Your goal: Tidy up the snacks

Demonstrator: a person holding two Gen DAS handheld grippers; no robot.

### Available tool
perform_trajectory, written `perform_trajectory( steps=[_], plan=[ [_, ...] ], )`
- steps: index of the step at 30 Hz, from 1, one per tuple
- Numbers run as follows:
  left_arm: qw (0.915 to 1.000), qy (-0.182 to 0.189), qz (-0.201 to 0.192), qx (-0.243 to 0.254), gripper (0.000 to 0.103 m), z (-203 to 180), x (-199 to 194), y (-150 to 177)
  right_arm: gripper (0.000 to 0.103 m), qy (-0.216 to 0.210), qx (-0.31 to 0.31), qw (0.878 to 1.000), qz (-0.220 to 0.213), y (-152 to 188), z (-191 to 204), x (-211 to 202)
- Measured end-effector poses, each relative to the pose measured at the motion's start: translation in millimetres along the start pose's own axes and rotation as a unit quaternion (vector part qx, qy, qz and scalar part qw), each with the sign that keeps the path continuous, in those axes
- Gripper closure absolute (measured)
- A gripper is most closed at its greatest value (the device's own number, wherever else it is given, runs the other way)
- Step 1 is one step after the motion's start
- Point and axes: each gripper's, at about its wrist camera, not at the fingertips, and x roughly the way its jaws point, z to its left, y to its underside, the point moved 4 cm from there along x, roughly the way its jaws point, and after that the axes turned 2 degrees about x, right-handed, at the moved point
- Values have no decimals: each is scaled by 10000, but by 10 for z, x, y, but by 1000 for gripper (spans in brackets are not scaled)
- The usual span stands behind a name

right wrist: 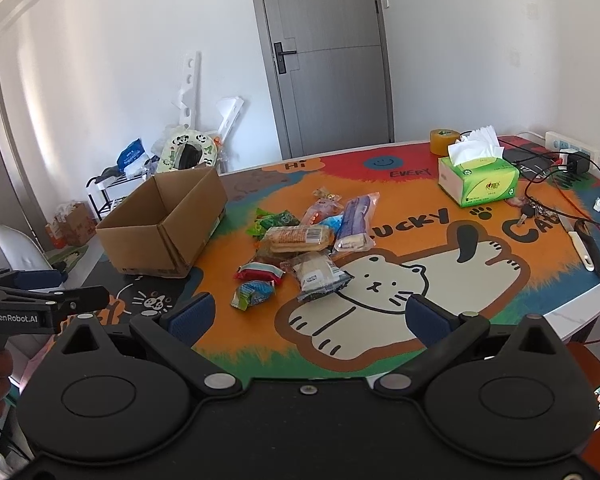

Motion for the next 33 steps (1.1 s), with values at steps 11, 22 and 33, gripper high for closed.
perform_trajectory(
  steps=[11,22,33],
  plan=[
    [10000,6,35,30,1,-25,19,23,0,-19,-60,10000,8,6,44,-3],
    [10000,-28,34,-6,1,-3,14,20,0,-7,-69,10000,31,20,56,-9],
    [10000,-35,31,-4,1,6,-1,16,0,-19,-83,10000,23,16,71,-9]
  ],
)
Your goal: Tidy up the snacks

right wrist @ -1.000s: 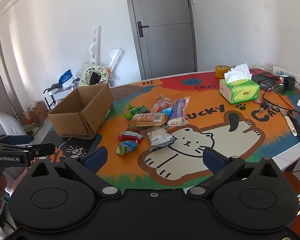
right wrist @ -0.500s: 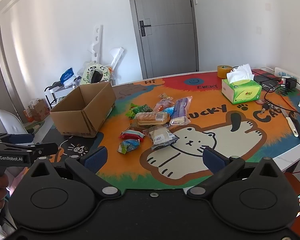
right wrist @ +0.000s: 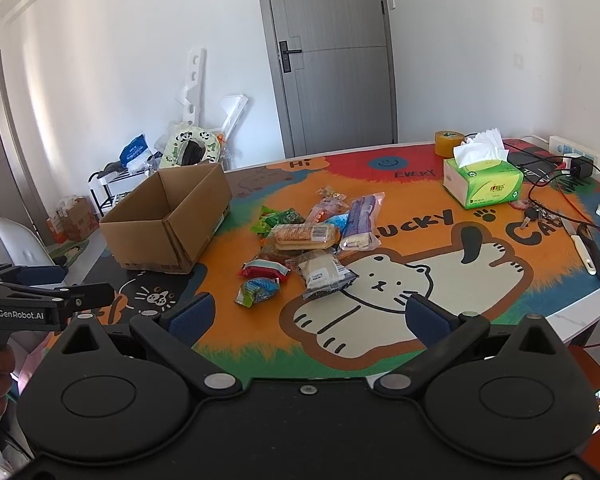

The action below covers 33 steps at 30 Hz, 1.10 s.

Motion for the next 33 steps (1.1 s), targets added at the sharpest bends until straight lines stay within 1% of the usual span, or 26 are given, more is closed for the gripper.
perform_trajectory(
  steps=[17,23,27,29,32,33],
  plan=[
    [10000,-37,23,-34,1,2,-11,-36,0,-27,-65,10000,24,14,35,29],
    [9999,-91,-79,39,1,-93,44,-48,0,-60,-30,10000,10,49,28,59],
    [10000,16,-66,50,1,-158,128,-43,0,-49,-115,9999,-19,84,26,105],
    [9999,89,-110,68,1,-192,170,-42,0,-123,-111,9999,-5,105,23,146],
    [9998,99,-116,108,1,-226,269,-31,1,-123,-65,9999,49,121,-14,250],
    [9998,115,-118,97,1,-228,304,-25,3,-80,-64,9999,85,123,-35,304]
  ],
)
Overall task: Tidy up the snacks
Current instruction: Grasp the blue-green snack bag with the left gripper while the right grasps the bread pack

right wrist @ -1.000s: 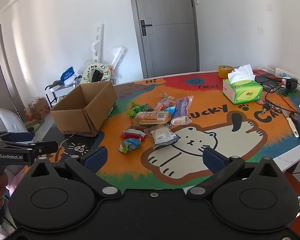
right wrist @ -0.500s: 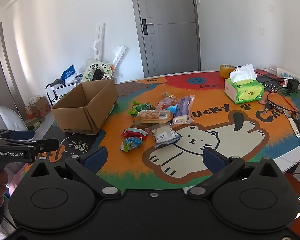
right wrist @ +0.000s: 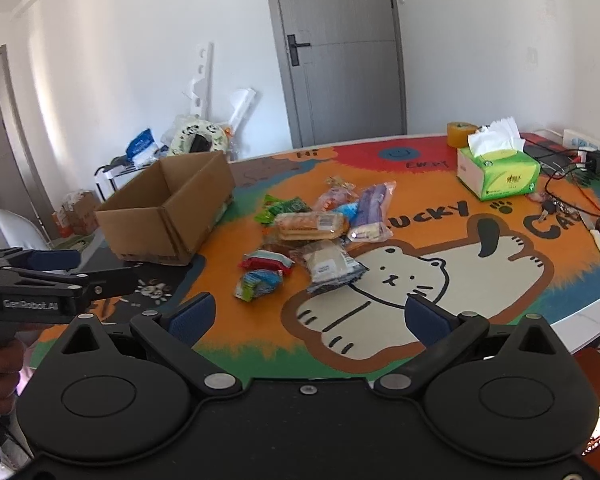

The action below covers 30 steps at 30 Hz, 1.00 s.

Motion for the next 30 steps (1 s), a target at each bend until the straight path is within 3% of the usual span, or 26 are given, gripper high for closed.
perform_trajectory(
  steps=[2,9,23,30],
  plan=[
    [10000,57,25,-60,1,2,90,5,10,0,67,10000,51,9,-55,84],
    [9994,294,66,-173,3,-57,402,33,10,-116,353,9992,115,52,-245,309],
    [9973,610,371,-171,24,-238,1053,48,11,-114,719,9973,66,11,-568,745],
    [9954,680,628,-256,30,-223,1368,99,14,-222,741,9970,49,-36,-627,971]
  ],
)
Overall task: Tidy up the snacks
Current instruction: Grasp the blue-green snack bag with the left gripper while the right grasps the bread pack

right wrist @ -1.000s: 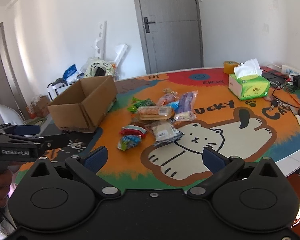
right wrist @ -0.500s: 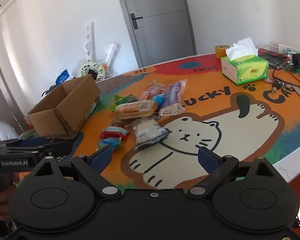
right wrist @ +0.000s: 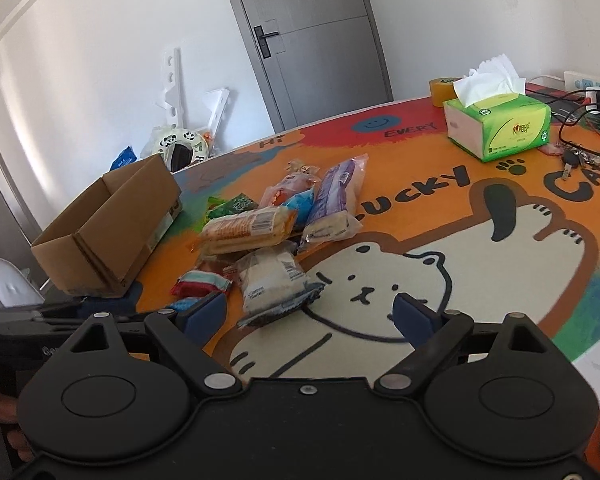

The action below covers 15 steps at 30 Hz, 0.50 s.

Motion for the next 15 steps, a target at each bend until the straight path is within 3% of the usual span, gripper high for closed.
perform_trajectory(
  steps=[5,9,12,13,15],
  plan=[
    [9999,55,142,-19,32,6,185,10,15,-28,79,10000,-7,-43,-42,129],
    [9999,64,32,119,33,-28,249,2,16,-15,104,9999,0,-45,-55,202],
    [9999,129,-32,43,46,-7,261,-17,16,-2,97,9999,27,-30,-53,241],
    [9999,141,-52,39,56,0,261,-19,16,-3,92,10000,34,-30,-49,256],
    [9998,200,-73,40,60,15,261,-24,16,0,65,10000,42,-22,-39,275]
  ],
)
